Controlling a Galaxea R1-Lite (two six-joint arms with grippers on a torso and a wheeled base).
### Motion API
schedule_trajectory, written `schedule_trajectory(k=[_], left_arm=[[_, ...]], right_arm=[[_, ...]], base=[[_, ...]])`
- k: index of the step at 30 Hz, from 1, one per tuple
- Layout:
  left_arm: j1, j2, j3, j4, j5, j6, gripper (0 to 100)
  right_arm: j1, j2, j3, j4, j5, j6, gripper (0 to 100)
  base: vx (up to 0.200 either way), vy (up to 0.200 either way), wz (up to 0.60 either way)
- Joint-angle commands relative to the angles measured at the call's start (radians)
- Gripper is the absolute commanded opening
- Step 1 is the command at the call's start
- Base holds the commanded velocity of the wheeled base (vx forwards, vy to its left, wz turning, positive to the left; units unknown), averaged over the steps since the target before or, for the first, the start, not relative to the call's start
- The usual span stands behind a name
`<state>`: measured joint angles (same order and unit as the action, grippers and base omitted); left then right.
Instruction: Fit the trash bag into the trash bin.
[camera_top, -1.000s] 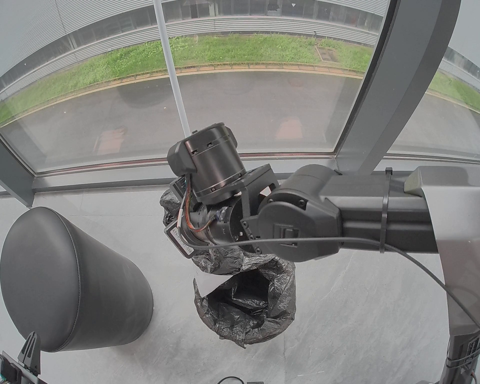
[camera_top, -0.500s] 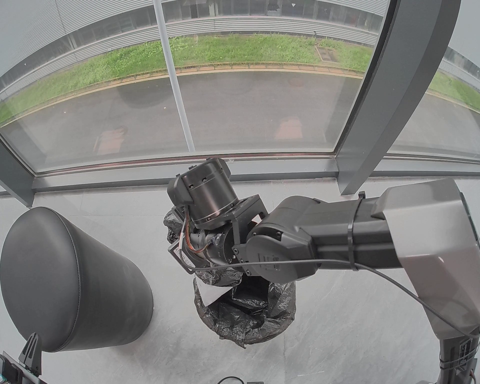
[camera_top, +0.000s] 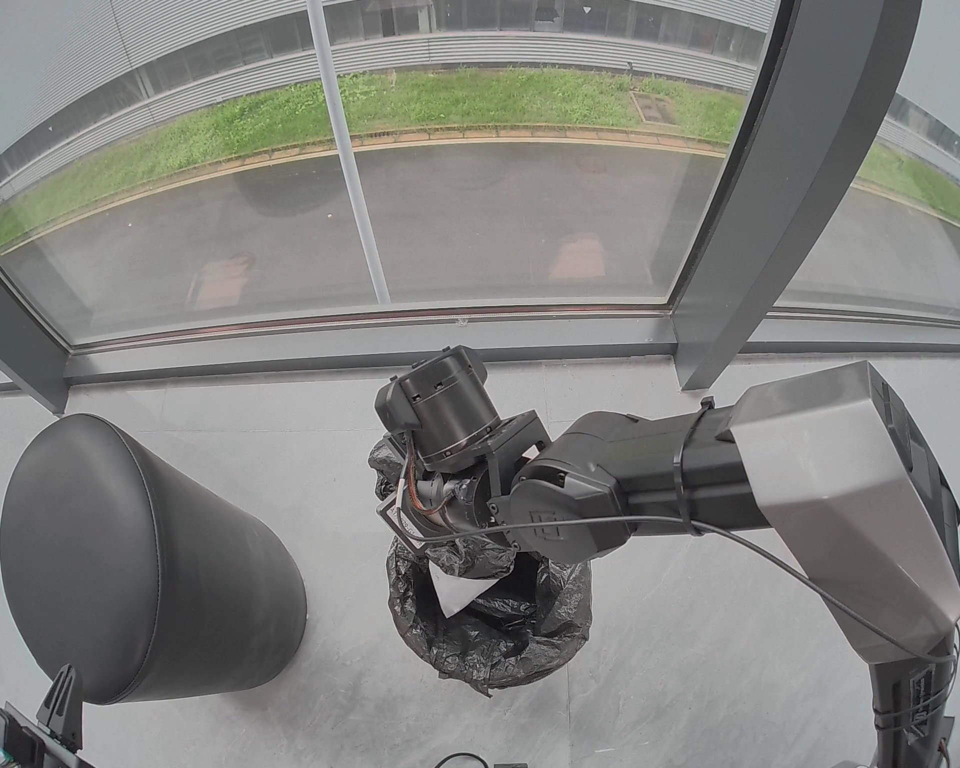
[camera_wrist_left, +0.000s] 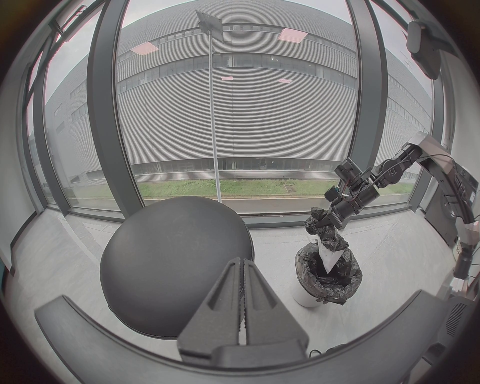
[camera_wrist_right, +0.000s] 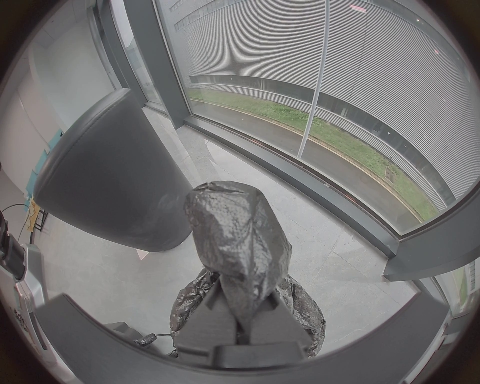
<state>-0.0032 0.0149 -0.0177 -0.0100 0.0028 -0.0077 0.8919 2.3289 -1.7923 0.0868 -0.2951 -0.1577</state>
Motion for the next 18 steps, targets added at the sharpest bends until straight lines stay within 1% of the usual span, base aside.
schedule_trajectory(k=[1, 18], left_arm=[[0.0, -0.013, 0.018, -0.001, 0.0, 0.0, 0], [0.0, -0.015, 0.018, -0.001, 0.0, 0.002, 0]], right_arm=[[-0.007, 0.001, 0.027, -0.021, 0.001, 0.0, 0], [-0.013, -0.011, 0.079, -0.045, 0.001, 0.0, 0]], base=[[0.0, 0.0, 0.0], [0.0, 0.0, 0.0]])
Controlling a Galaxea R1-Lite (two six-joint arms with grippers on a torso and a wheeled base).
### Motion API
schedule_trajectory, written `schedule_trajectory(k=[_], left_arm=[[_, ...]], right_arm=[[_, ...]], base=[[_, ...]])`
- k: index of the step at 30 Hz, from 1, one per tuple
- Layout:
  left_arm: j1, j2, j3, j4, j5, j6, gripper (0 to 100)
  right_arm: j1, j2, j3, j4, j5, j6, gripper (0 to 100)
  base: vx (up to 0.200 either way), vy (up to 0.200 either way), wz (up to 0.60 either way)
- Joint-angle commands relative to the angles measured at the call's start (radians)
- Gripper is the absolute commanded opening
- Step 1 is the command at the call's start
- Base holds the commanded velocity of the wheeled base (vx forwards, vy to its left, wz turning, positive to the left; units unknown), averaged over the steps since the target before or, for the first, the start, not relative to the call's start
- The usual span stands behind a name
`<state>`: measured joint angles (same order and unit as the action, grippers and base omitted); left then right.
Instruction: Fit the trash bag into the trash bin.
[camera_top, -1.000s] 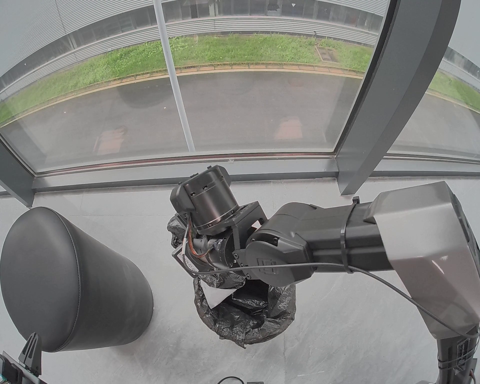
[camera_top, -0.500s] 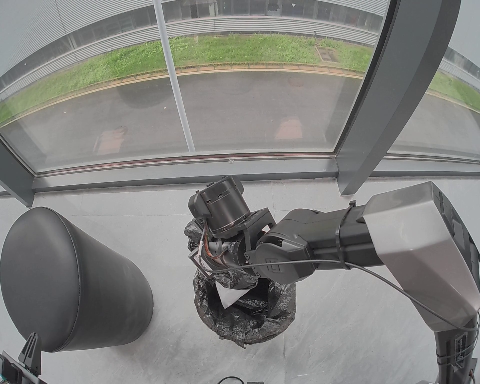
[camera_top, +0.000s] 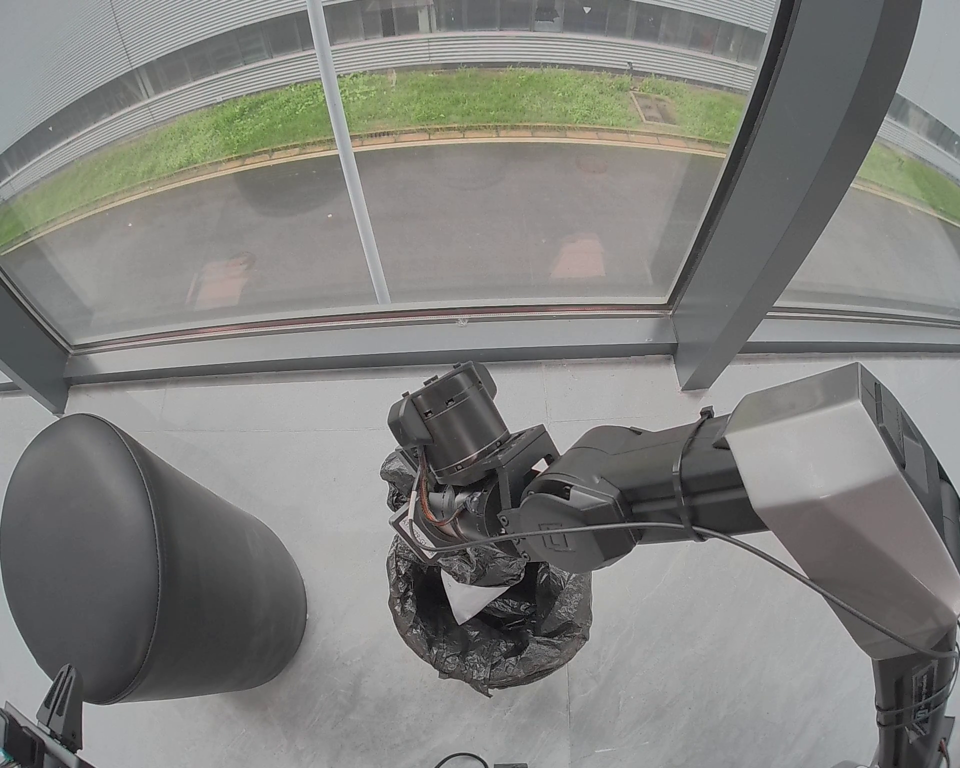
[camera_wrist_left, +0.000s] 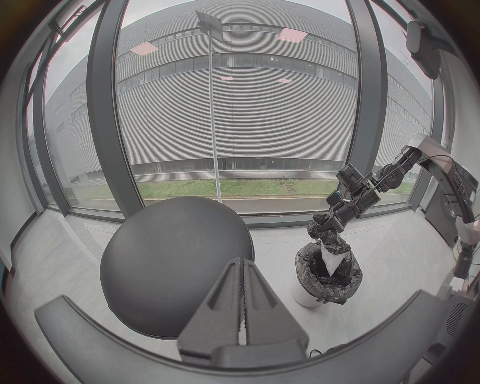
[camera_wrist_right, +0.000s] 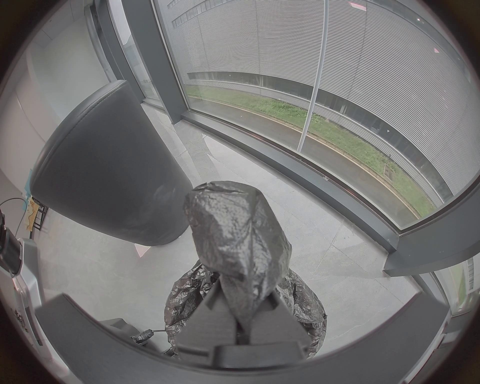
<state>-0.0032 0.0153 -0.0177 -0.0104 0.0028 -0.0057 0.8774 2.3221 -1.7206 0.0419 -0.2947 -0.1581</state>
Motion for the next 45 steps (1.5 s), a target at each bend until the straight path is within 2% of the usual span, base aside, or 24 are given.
schedule_trajectory(k=[1, 16, 17, 40, 45], left_arm=[[0.0, -0.015, 0.018, 0.0, 0.0, 0.0, 0], [0.0, -0.015, 0.018, 0.0, 0.0, 0.0, 0], [0.0, -0.015, 0.018, 0.0, 0.0, 0.0, 0], [0.0, -0.015, 0.018, 0.0, 0.0, 0.0, 0], [0.0, -0.015, 0.018, 0.0, 0.0, 0.0, 0]], right_arm=[[0.003, -0.007, 0.013, 0.001, 0.0, -0.001, 0], [0.005, -0.023, 0.096, -0.071, 0.0, -0.017, 0], [0.003, -0.023, 0.098, -0.073, 0.0, -0.018, 100], [0.005, -0.029, 0.107, -0.079, 0.002, -0.015, 100], [0.006, -0.027, 0.13, -0.122, 0.0, -0.018, 100]], base=[[0.0, 0.0, 0.0], [0.0, 0.0, 0.0], [0.0, 0.0, 0.0], [0.0, 0.0, 0.0], [0.0, 0.0, 0.0]])
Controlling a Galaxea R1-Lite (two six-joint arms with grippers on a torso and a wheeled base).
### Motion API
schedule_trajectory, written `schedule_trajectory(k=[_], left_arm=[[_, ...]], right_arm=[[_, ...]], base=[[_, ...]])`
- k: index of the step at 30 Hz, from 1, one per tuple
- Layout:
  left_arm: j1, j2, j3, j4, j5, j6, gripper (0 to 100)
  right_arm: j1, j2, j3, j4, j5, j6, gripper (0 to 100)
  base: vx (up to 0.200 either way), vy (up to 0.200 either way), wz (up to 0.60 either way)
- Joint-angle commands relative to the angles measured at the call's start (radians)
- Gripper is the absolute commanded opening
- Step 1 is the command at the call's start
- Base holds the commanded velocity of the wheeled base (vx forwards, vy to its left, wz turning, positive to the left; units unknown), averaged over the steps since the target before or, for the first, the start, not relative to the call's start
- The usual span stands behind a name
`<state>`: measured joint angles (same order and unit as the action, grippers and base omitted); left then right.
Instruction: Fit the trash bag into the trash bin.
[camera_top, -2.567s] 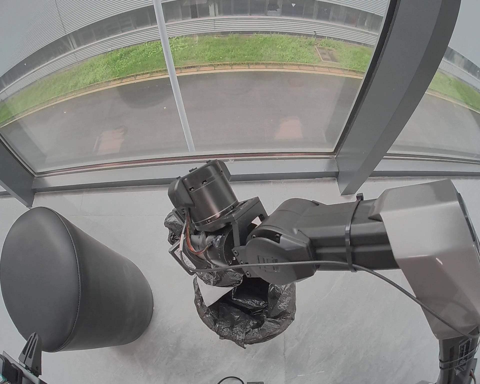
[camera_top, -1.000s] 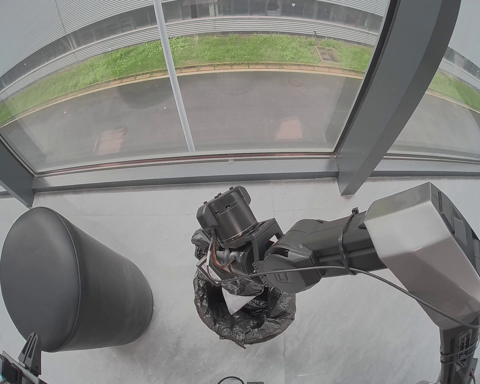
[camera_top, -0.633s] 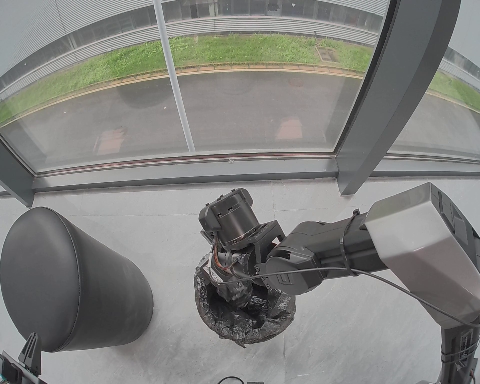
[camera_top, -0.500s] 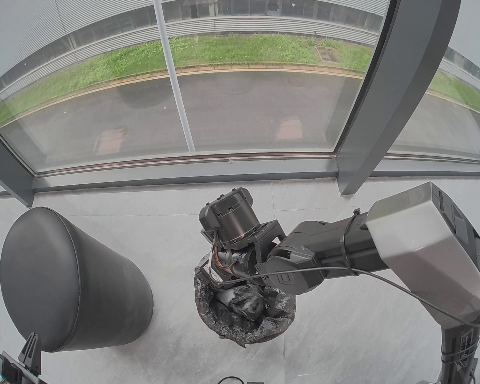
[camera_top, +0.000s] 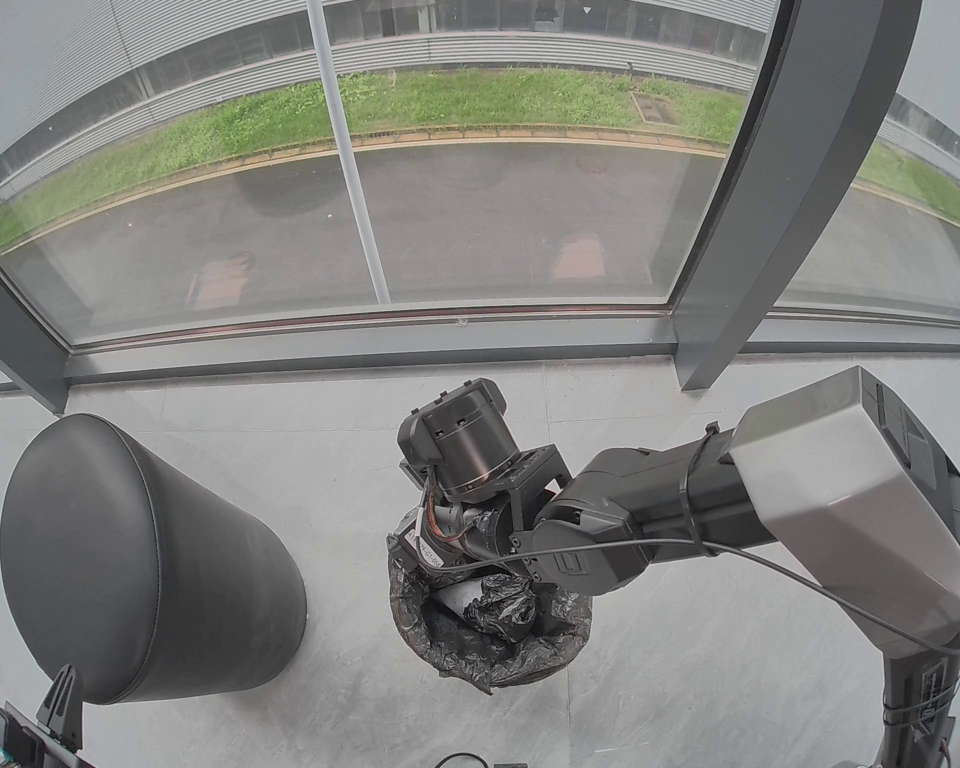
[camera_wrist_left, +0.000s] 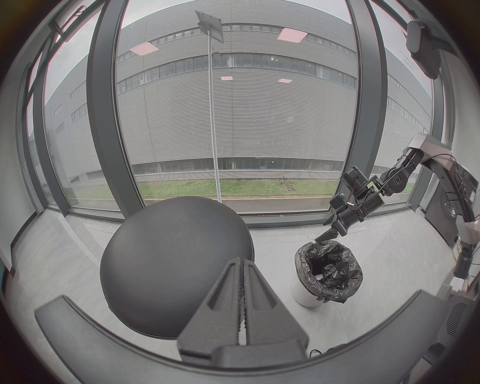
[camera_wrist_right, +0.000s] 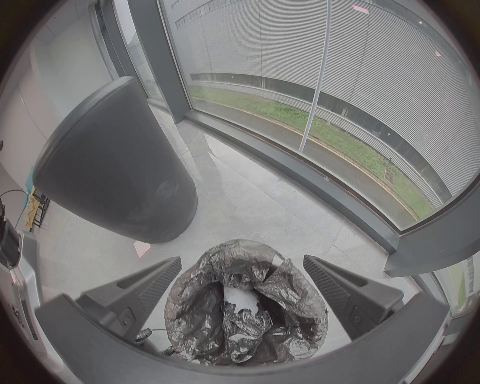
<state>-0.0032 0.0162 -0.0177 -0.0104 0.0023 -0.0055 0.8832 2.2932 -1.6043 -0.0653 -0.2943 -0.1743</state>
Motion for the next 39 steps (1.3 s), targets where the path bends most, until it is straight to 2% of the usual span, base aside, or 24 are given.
schedule_trajectory(k=[1, 32, 33, 39], left_arm=[[0.0, -0.016, 0.018, 0.0, 0.001, -0.001, 0], [0.0, -0.015, 0.018, 0.0, 0.001, -0.001, 0], [0.0, -0.015, 0.018, 0.0, 0.001, -0.001, 100], [0.0, -0.016, 0.018, 0.0, 0.001, -0.001, 100]], right_arm=[[0.0, 0.002, 0.014, -0.019, 0.0, -0.002, 100], [-0.006, 0.034, 0.044, -0.022, 0.001, -0.002, 100], [-0.006, 0.037, 0.046, -0.022, 0.003, -0.001, 100], [-0.006, 0.04, 0.052, -0.021, 0.009, -0.002, 100]], base=[[0.0, 0.0, 0.0], [0.0, 0.0, 0.0], [0.0, 0.0, 0.0], [0.0, 0.0, 0.0]])
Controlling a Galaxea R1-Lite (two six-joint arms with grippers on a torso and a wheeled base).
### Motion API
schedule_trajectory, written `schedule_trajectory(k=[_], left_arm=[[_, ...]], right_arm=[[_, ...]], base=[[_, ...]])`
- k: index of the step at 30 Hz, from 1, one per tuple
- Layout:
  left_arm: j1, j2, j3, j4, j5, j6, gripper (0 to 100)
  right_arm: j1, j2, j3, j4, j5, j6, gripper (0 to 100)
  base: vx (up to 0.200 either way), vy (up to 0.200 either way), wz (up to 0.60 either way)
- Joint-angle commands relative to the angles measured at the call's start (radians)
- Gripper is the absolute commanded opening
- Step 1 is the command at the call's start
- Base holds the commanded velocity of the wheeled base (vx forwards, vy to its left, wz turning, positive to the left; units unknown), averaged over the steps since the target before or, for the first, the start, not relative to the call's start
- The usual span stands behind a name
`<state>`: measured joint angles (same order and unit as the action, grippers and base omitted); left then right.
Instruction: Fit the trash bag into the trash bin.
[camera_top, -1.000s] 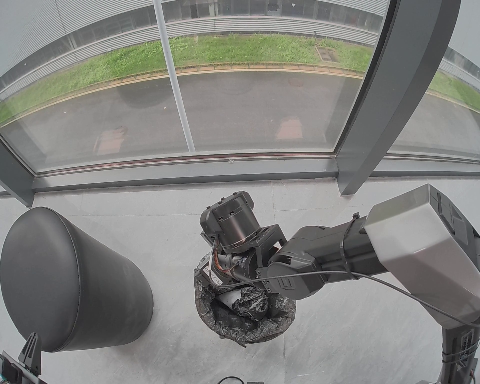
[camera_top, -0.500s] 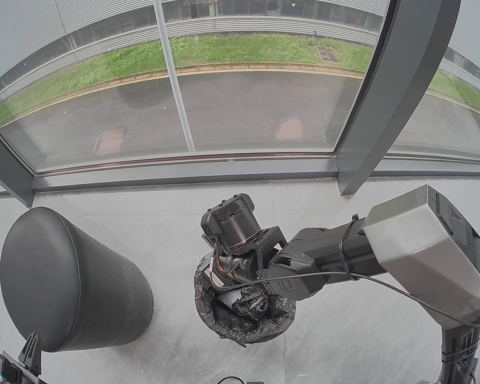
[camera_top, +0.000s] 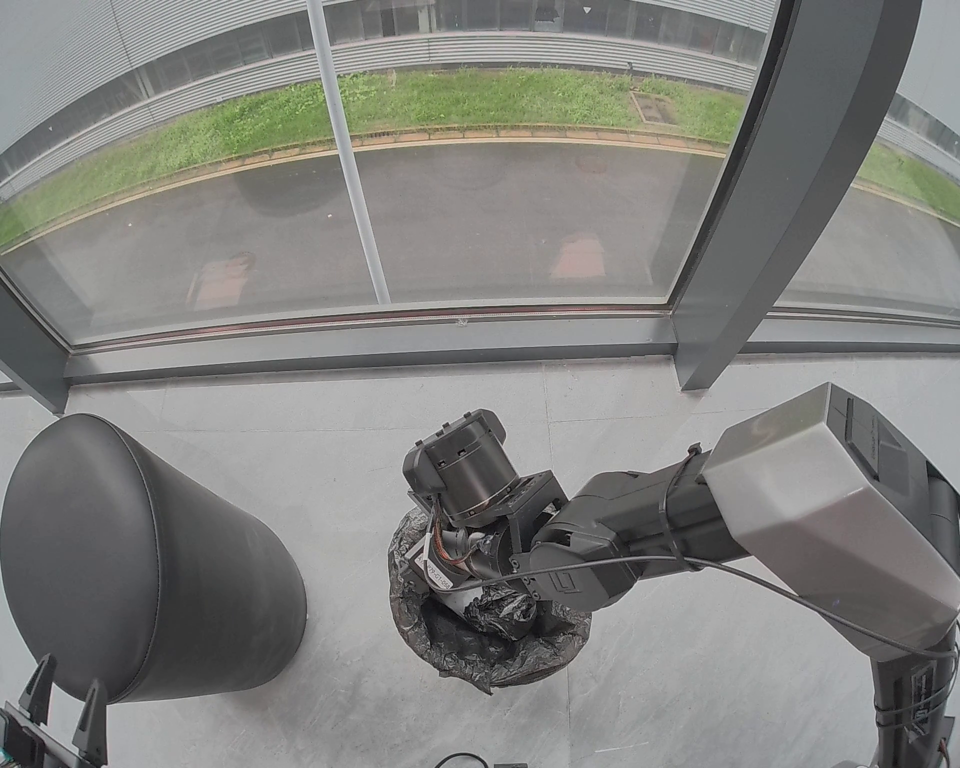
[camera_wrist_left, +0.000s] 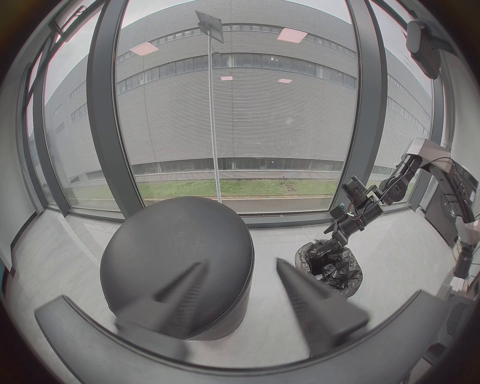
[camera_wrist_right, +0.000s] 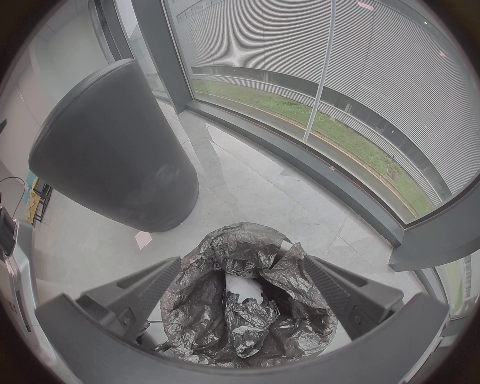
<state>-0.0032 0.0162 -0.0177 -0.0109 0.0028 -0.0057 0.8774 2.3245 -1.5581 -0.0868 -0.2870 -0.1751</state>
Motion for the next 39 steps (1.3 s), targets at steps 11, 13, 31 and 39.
schedule_trajectory(k=[11, 13, 31, 39], left_arm=[[0.0, -0.016, 0.018, -0.001, 0.0, 0.0, 100], [0.0, -0.016, 0.018, -0.001, 0.0, 0.0, 100], [0.0, -0.016, 0.018, -0.001, 0.0, 0.0, 100], [0.0, -0.015, 0.018, -0.001, 0.0, 0.0, 100]], right_arm=[[0.0, -0.022, 0.069, -0.001, 0.008, -0.001, 0], [0.0, -0.022, 0.072, -0.001, 0.008, -0.001, 0], [-0.006, 0.085, 0.059, -0.047, 0.032, -0.003, 0], [-0.069, 0.102, -0.183, 0.2, 0.147, -0.001, 0]], base=[[0.0, 0.0, 0.0], [0.0, 0.0, 0.0], [0.0, 0.0, 0.0], [0.0, 0.0, 0.0]])
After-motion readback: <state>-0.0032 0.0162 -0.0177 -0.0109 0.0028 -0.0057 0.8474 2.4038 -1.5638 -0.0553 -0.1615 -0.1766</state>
